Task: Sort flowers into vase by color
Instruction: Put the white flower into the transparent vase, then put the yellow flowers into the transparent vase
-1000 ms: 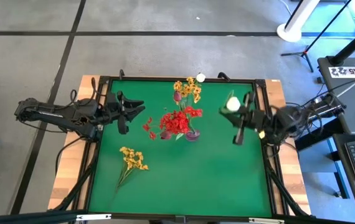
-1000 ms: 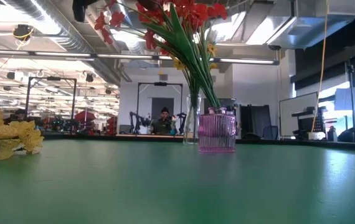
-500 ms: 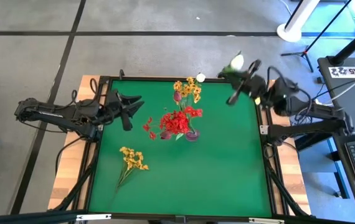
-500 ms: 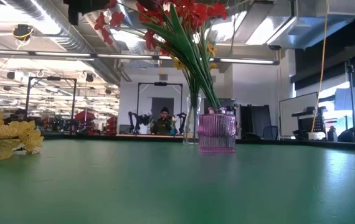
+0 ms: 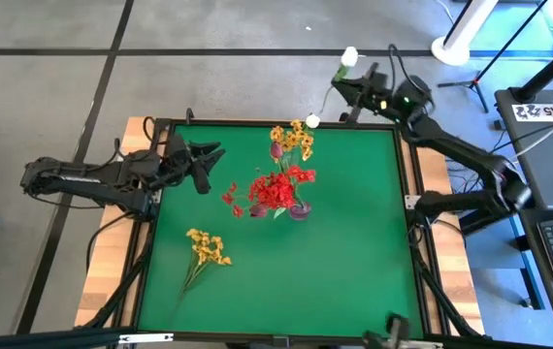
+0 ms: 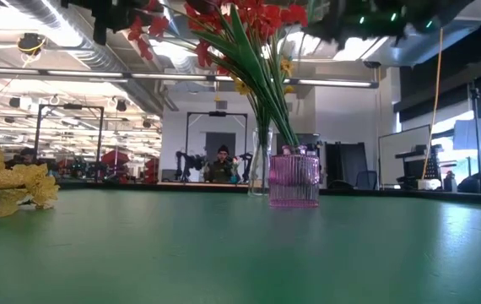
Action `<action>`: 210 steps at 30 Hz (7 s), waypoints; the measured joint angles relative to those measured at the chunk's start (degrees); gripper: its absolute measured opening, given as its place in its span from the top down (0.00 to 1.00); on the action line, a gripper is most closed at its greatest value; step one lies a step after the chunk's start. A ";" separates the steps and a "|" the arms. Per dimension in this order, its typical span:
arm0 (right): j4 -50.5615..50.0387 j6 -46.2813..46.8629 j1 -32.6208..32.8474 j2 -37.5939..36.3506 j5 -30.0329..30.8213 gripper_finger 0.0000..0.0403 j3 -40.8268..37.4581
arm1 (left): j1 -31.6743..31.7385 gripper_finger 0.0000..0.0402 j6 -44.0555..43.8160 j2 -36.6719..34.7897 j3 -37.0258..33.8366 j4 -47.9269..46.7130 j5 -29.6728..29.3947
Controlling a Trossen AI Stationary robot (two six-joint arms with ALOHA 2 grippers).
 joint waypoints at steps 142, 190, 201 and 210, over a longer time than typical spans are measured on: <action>-23.02 -2.89 1.66 -3.62 -3.01 0.43 6.34 | 20.02 0.67 -24.23 11.70 11.40 -51.97 25.17; -30.11 -3.22 1.66 -3.40 -8.48 0.43 6.29 | -24.39 0.67 -68.83 27.31 14.19 -63.99 49.32; -31.81 -3.85 1.66 -3.38 -8.49 0.43 6.25 | -42.27 0.67 -96.06 27.29 14.19 -59.28 41.89; -31.64 -3.85 1.66 -3.38 -8.48 0.43 6.25 | -45.18 0.67 -101.53 27.66 14.23 -47.62 39.83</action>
